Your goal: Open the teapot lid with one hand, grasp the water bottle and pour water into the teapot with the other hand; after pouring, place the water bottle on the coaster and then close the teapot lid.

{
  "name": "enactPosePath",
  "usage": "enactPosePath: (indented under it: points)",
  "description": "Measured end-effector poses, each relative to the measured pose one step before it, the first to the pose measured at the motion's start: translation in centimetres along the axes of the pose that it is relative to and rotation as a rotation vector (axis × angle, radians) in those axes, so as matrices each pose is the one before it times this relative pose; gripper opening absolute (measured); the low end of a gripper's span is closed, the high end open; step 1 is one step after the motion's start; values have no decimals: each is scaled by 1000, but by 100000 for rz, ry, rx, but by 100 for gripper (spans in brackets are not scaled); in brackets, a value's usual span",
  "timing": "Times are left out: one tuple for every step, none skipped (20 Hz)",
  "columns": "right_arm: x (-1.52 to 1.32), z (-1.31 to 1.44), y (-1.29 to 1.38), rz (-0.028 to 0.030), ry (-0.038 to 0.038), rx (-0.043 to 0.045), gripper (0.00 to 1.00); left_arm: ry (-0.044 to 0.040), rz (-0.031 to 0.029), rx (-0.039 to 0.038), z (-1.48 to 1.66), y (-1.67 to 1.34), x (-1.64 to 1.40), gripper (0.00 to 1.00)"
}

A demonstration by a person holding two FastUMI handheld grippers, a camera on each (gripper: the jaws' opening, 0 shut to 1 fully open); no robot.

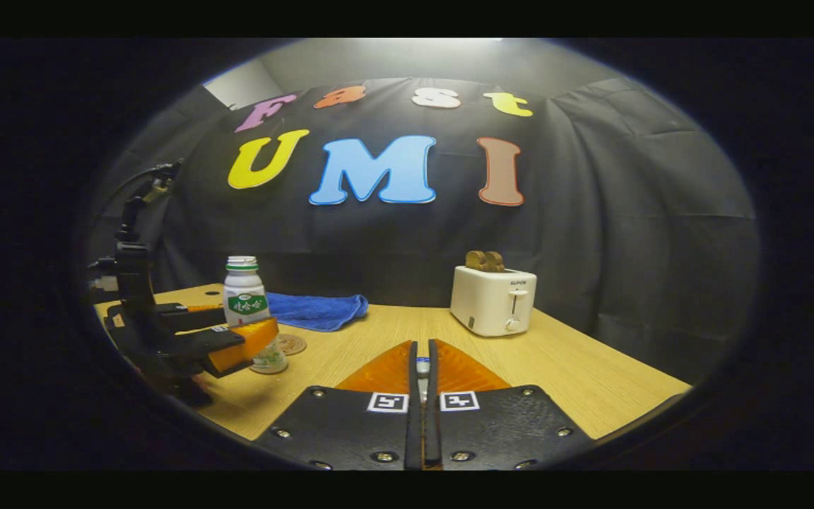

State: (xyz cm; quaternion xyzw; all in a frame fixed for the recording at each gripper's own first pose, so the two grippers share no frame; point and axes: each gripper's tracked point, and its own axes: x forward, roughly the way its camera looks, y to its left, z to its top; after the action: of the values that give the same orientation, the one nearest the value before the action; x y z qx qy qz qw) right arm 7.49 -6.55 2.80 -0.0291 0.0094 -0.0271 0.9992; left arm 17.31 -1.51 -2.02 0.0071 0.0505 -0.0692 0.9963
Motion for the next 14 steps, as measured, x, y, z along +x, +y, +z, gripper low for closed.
enactPosePath:
  points:
    - [-186,70,30,182,-272,489,2,-459,-64,108,9,125,247,91]
    - [-85,43,-7,456,-333,424,2,-1608,1040,-962,406,132,-6,89]
    - [-180,56,-2,207,-304,-141,2,72,153,-418,2,25,32,99]
    - [-223,14,-166,-38,-27,-250,2,-868,-762,486,384,-135,-208,99]
    - [-278,82,-68,27,-80,263,0,366,-188,-20,-310,189,86,92]
    - [-170,37,-89,516,27,685,0,533,215,-341,4,118,-355,84]
    - [-392,47,3,699,1,974,2,-510,-1307,159,11,-181,-195,83]
    - [-648,-171,188,1405,287,916,2,-289,-1235,845,192,-315,-340,80]
    - [-882,-326,145,1237,341,323,2,277,181,2065,-114,-151,-413,77]
    - [-1109,-474,-99,644,620,-25,2,-171,1132,4416,304,-92,-405,78]
    - [-1095,-493,-106,735,953,96,2,-104,1306,5002,132,-180,-305,74]
    - [-1150,-413,-43,473,712,292,2,-357,301,4055,325,-401,-394,74]
    - [-1108,-265,-189,-83,407,-373,2,-286,-1632,2910,-100,-641,-200,74]
    - [-814,-320,-307,-781,140,-836,2,-240,-1722,2154,33,-597,-262,77]
